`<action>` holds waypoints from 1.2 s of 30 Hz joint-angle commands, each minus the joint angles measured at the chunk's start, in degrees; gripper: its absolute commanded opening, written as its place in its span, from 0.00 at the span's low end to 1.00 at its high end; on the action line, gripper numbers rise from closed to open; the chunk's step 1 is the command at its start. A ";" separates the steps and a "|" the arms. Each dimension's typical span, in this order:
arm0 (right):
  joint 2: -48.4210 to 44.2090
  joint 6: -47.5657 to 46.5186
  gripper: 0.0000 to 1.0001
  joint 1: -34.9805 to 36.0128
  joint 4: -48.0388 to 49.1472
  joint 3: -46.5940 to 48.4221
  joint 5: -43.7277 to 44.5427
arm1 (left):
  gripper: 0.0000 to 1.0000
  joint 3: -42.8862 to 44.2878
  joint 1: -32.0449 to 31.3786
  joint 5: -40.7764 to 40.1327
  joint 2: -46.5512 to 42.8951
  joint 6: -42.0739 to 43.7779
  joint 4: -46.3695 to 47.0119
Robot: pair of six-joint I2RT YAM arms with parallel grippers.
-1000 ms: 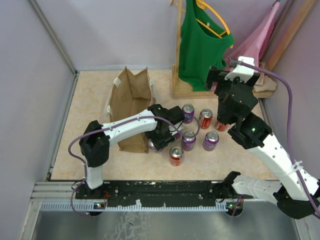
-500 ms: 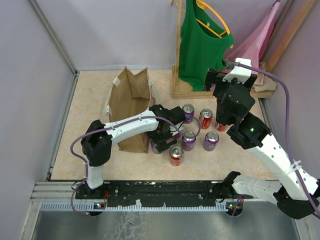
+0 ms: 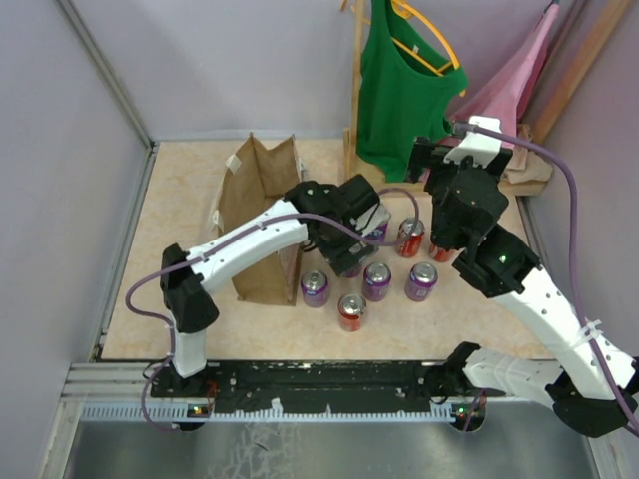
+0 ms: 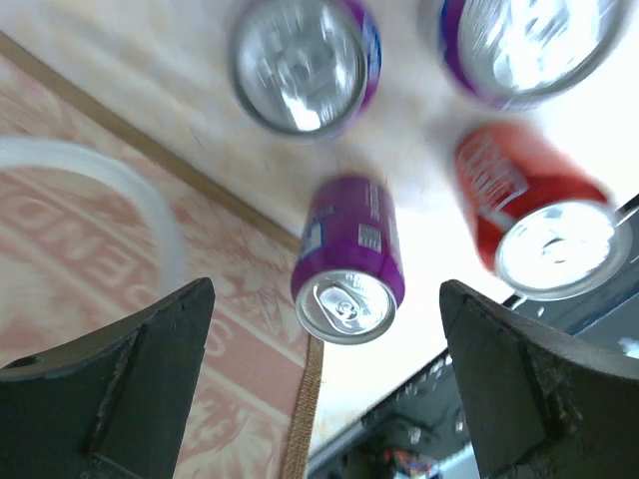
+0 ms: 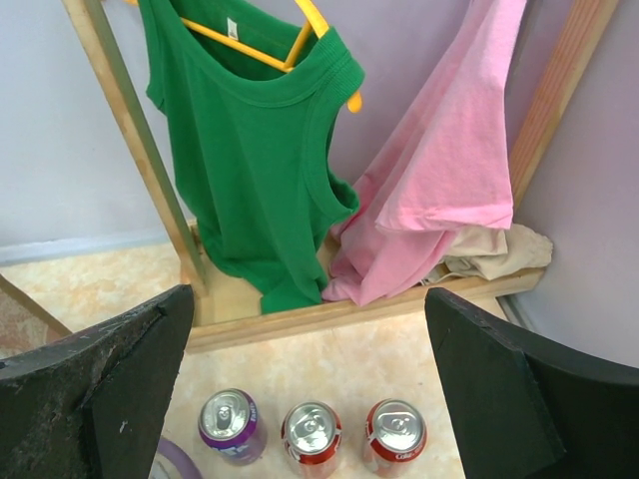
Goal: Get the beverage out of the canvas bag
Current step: Place the drink at the center of the board, then reset both arms
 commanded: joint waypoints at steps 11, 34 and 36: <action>-1.35 1.81 0.99 -12.89 -3.20 1.94 -3.15 | 1.00 -3.74 22.48 5.54 -29.67 -2.90 26.06; -7.17 10.83 0.99 -48.50 -5.34 -9.72 -19.14 | 1.00 -40.75 71.08 11.87 -51.70 -8.56 45.35; -7.82 10.79 0.99 -48.73 -4.36 -10.72 -19.50 | 1.00 -41.60 71.08 9.57 -53.03 -10.65 45.94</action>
